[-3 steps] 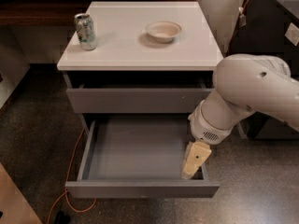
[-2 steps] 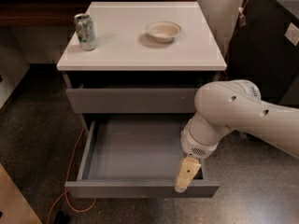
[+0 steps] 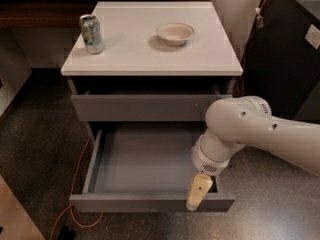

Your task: Close middle drawer

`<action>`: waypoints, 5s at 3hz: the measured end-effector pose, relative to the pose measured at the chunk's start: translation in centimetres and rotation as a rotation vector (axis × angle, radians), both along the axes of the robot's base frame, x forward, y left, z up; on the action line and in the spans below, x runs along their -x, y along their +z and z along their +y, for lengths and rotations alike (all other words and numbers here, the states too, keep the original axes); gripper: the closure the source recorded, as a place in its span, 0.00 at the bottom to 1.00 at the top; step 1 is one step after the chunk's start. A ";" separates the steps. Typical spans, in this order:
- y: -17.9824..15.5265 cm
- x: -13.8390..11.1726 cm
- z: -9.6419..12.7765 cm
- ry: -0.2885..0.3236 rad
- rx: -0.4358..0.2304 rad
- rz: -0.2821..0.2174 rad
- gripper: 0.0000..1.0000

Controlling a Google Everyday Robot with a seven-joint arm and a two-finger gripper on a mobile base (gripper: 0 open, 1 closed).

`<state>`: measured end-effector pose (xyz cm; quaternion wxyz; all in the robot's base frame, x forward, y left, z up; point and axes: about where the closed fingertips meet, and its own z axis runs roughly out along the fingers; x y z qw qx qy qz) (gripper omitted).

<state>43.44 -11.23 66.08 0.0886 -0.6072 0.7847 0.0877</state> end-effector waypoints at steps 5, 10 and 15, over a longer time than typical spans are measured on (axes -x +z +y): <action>-16.0 -2.7 2.6 0.104 0.002 0.147 0.97; -22.3 -0.7 5.7 0.145 0.081 0.108 1.00; -23.3 -5.3 5.7 0.098 0.044 -0.001 1.00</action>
Offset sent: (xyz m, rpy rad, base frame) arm 0.0264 0.0023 -0.1056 0.0327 0.0911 0.0407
